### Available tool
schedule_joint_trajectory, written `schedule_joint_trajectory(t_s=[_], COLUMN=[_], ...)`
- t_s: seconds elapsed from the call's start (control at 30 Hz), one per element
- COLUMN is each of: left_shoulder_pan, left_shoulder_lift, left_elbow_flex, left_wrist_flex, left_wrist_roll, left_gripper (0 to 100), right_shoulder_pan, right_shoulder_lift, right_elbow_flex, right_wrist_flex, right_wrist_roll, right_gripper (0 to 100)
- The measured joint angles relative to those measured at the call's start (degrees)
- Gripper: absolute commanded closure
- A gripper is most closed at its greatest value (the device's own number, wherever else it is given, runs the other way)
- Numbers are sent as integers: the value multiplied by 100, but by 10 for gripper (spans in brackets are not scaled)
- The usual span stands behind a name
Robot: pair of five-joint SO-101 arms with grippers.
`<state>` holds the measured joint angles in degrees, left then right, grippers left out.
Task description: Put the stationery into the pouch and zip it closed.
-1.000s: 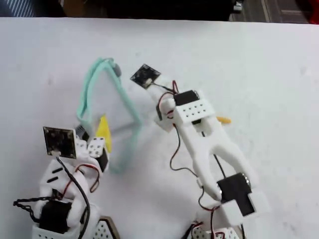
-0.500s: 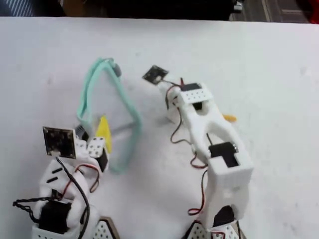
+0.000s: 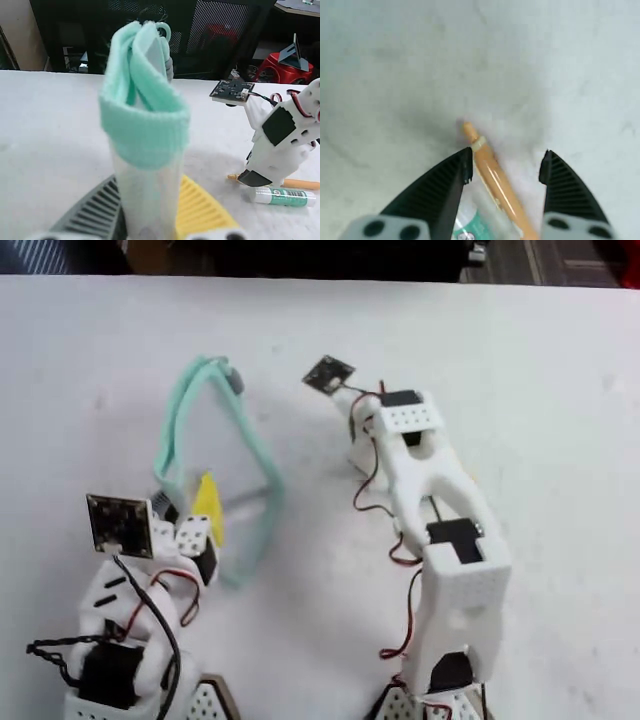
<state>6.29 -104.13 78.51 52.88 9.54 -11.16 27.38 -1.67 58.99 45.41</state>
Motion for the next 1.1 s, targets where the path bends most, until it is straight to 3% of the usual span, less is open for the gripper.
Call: schedule_joint_trajectory(t_s=[0.2, 0.37, 0.67, 0.87, 1.1], left_shoulder_pan=[0, 0, 44, 835, 1530], left_shoulder_lift=[0, 0, 0, -53, 9], left_elbow_flex=[0, 0, 0, 0, 0], left_wrist_flex=[0, 0, 0, -26, -202], left_wrist_roll=[0, 0, 0, -53, -651], left_gripper=[969, 969, 969, 968, 968], right_shoulder_pan=[18, 26, 53, 53, 53], right_shoulder_lift=[273, 299, 299, 299, 369], right_elbow_flex=[-185, -255, -264, -264, -299], right_wrist_flex=[193, 202, 211, 211, 211], right_wrist_roll=[299, 325, 343, 343, 343], right_gripper=[811, 988, 982, 982, 982])
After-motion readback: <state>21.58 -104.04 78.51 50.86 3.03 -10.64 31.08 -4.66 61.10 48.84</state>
